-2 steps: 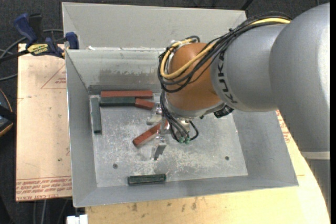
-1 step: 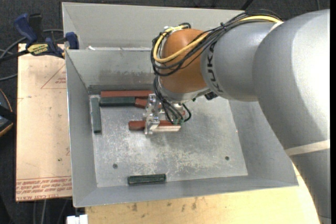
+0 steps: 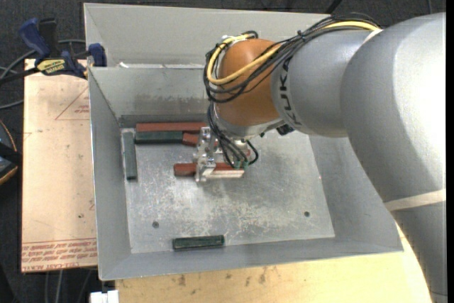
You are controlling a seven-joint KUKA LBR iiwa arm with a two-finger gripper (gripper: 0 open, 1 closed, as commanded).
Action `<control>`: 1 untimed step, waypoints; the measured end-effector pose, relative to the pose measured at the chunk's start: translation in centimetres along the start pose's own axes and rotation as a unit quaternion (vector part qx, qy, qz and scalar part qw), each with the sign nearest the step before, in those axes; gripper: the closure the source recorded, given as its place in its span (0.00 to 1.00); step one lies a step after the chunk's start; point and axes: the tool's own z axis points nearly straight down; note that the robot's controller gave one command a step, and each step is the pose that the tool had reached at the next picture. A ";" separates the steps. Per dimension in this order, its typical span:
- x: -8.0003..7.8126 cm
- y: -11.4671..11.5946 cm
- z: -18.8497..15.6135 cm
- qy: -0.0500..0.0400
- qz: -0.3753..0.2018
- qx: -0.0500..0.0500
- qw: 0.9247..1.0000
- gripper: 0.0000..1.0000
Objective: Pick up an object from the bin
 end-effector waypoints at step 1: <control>0.0 0.0 0.0 0.000 0.000 0.000 1.000 1.00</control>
Offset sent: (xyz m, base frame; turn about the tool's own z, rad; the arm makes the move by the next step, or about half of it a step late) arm -0.0325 0.0138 0.1545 0.0858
